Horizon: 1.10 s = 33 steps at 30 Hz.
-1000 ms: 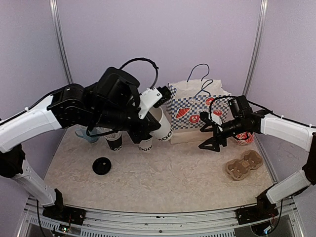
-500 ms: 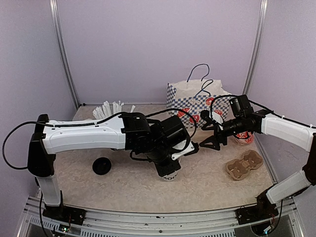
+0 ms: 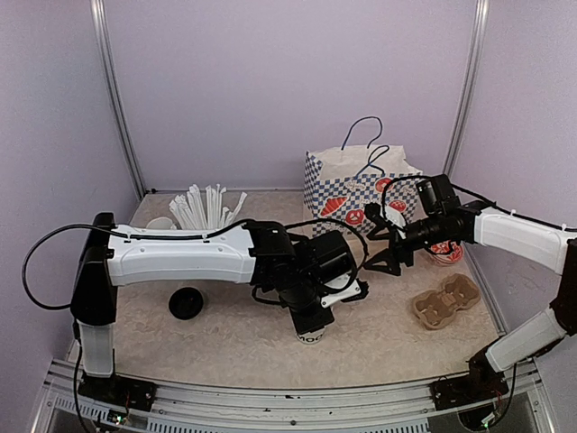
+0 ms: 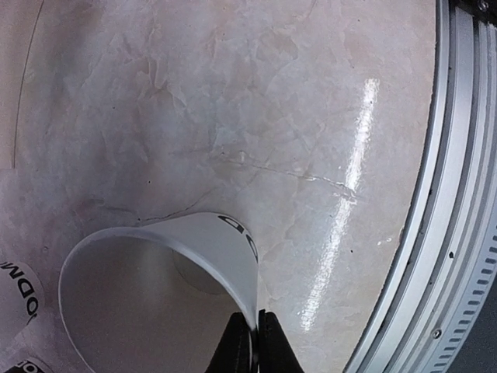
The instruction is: Pack the takeout coffee
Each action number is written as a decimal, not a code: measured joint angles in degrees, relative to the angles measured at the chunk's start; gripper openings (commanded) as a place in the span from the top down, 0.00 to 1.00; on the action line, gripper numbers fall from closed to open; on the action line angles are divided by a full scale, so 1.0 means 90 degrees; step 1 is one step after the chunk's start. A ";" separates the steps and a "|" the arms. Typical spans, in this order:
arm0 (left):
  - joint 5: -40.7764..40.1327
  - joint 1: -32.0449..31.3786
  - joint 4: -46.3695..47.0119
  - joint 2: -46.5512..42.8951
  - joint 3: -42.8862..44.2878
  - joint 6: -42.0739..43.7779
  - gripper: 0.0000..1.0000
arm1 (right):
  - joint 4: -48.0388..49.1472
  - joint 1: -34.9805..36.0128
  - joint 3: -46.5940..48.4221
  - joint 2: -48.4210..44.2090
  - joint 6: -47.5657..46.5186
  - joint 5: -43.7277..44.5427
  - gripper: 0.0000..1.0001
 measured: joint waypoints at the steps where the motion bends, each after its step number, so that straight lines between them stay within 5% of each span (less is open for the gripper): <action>1: 0.0000 0.0000 -0.0005 0.0010 0.0000 0.0012 0.84 | 0.0000 0.0000 0.0000 0.0015 -0.0005 0.0000 0.09; 10: -0.0143 -0.0134 -0.0323 -0.0143 0.0308 -0.0138 0.75 | -0.0061 -0.0002 0.0000 0.0044 -0.0121 -0.0151 0.09; 16: -0.0998 0.0032 -0.0627 -0.0974 0.0022 -0.1132 0.70 | -0.0114 -0.0002 0.0000 0.0044 -0.0185 -0.0223 0.09; 24: -0.2142 0.1904 -0.0729 -0.1622 -0.2307 -0.3002 0.68 | -0.0219 -0.0002 -0.0002 0.0044 -0.0299 -0.0423 0.08; 33: -0.2229 0.2494 0.0090 -0.2040 -0.4041 -0.3910 0.71 | -0.0233 -0.0002 0.0000 0.0044 -0.0352 -0.0491 0.08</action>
